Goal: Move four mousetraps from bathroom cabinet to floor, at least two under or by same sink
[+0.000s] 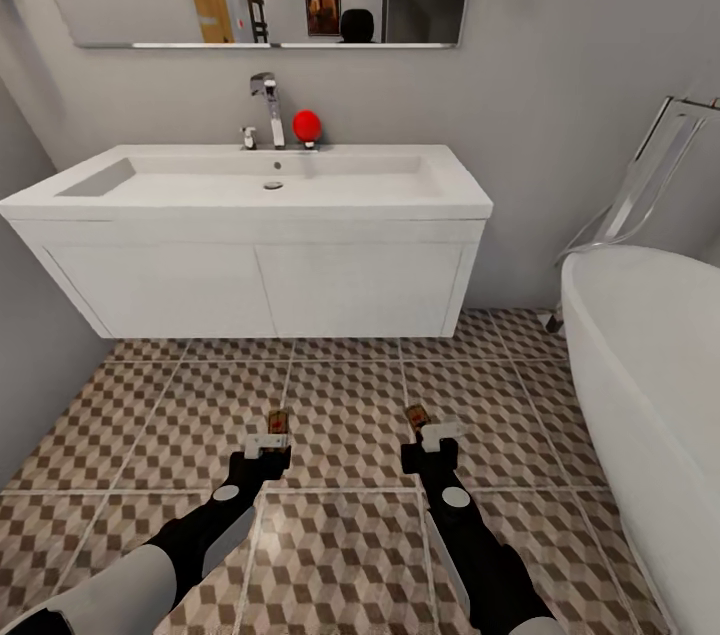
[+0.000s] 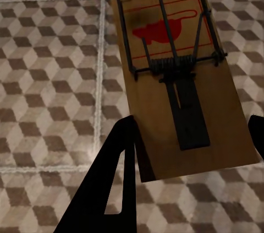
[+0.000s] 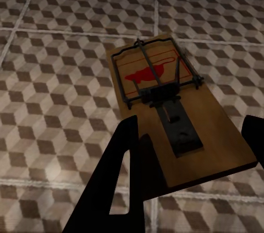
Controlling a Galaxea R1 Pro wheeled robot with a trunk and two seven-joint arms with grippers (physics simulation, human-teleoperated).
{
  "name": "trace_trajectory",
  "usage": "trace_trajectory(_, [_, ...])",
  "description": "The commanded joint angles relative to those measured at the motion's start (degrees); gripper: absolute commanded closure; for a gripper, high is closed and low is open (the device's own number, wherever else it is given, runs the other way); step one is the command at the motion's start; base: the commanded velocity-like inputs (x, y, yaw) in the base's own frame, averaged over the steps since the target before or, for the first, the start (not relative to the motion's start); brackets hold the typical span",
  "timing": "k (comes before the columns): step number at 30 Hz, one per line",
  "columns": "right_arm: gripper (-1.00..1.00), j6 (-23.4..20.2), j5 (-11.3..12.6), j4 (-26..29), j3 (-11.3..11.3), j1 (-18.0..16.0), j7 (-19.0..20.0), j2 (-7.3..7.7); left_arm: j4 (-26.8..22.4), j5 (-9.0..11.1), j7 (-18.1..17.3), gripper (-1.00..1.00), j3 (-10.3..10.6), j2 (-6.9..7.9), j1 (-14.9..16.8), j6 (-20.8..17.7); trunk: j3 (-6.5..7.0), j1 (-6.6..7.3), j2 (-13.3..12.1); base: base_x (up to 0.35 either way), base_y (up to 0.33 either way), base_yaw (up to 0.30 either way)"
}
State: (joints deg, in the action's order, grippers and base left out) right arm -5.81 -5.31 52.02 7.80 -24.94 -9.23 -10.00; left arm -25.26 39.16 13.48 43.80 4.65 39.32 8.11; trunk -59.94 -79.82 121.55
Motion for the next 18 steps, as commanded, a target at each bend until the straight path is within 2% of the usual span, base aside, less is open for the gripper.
trace_trajectory(1, [1.0,-0.52,-0.58,0.09,0.11,-0.02,-0.35,0.0,-0.08,0.11,0.67,1.0,0.53,0.05,0.05,0.19,-0.32,-0.22,0.44,0.0,0.0,0.0])
trace_trajectory(8, [1.0,-0.52,-0.58,0.08,0.11,-0.02,-0.33,0.0,-0.05,-2.55,0.67,1.0,0.58,0.01,0.05,0.17,-2.19,-1.75,3.24,0.0,0.0,0.0])
trace_trajectory(18, [1.0,-0.44,-0.58,0.09,0.13,-0.02,-0.35,0.0,-0.05,-3.02,0.67,1.0,0.58,-0.07,0.05,0.15,-4.38,-3.95,7.25,0.0,0.0,0.0])
